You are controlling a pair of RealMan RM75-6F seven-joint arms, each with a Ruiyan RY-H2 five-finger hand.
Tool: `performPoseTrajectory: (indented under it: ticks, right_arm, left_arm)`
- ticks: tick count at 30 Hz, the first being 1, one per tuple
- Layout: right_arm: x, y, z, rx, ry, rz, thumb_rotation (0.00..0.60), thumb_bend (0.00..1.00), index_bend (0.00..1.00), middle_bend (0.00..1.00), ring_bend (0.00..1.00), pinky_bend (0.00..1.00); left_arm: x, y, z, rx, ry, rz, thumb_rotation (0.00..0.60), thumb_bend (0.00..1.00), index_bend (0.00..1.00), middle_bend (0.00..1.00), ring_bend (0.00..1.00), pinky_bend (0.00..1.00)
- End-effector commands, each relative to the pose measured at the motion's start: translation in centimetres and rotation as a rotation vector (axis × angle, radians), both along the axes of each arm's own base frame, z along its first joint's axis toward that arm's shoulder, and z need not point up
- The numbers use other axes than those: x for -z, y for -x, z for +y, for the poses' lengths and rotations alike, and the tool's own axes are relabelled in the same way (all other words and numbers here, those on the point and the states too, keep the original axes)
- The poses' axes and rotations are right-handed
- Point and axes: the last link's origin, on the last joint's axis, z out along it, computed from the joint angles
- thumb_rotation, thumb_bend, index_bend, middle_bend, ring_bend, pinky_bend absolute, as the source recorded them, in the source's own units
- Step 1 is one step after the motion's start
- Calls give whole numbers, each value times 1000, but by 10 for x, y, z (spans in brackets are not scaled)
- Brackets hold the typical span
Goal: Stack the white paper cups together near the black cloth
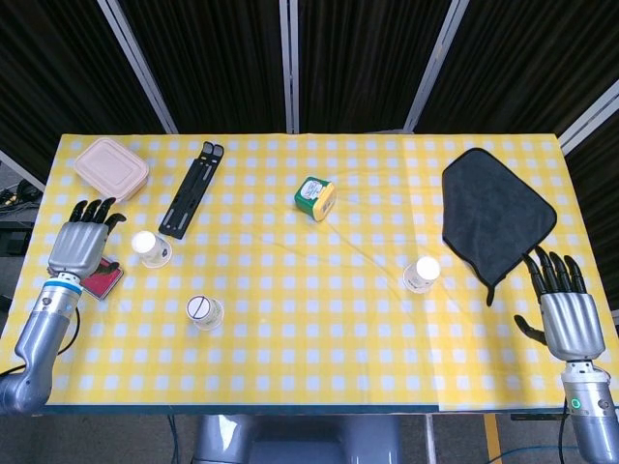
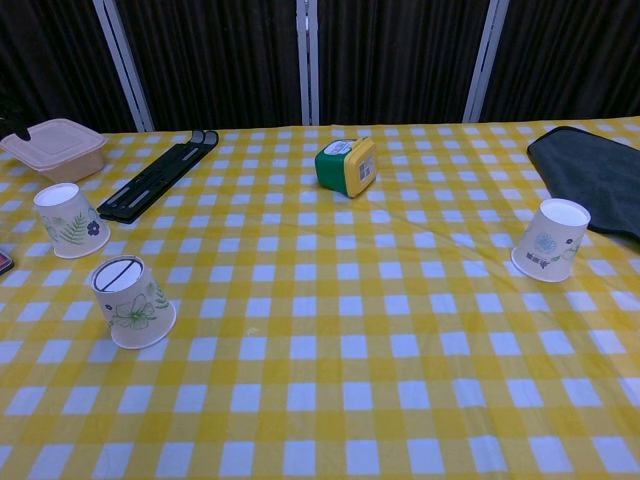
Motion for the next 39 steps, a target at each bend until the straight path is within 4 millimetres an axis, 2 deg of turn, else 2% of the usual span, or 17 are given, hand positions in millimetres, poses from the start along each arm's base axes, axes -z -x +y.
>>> performPoseTrajectory:
  ticks: [1,13,18,22,29,35,39]
  right_arm:
    - [-1,1,-1,4,3,0,600,81,28,0,0,0]
    - [-1,2,-3,11,7,-3,600,81,28,0,0,0]
    - [-2,3,-3,10,11,-3,600,81,28,0,0,0]
    - [-2,3,-3,13,11,-6,600,81,32,0,0,0]
    - [-4,4,-3,17,16,-9,600,81,34,0,0,0]
    - [-5,4,-2,11,25,-13,600,81,34,0,0,0]
    - [-7,3,-1,5,33,-16,600,81,34,0,0,0]
  left_arm:
    - [5,-1,11,-15,17,8,600,215,225,0,0,0]
    - [29,0,23,-50,93,-3,600,216,250,0,0,0]
    - [34,-1,26,-48,100,-4,600,229,257,0,0,0]
    - [38,-2,29,-47,105,-1,600,289,257,0,0,0]
    - [45,-2,34,-49,108,17,600,289,257,0,0,0]
    - [51,-3,35,-51,126,13,600,418,323,0,0,0]
    - [52,-6,33,-44,128,-6,600,452,337,0,0,0]
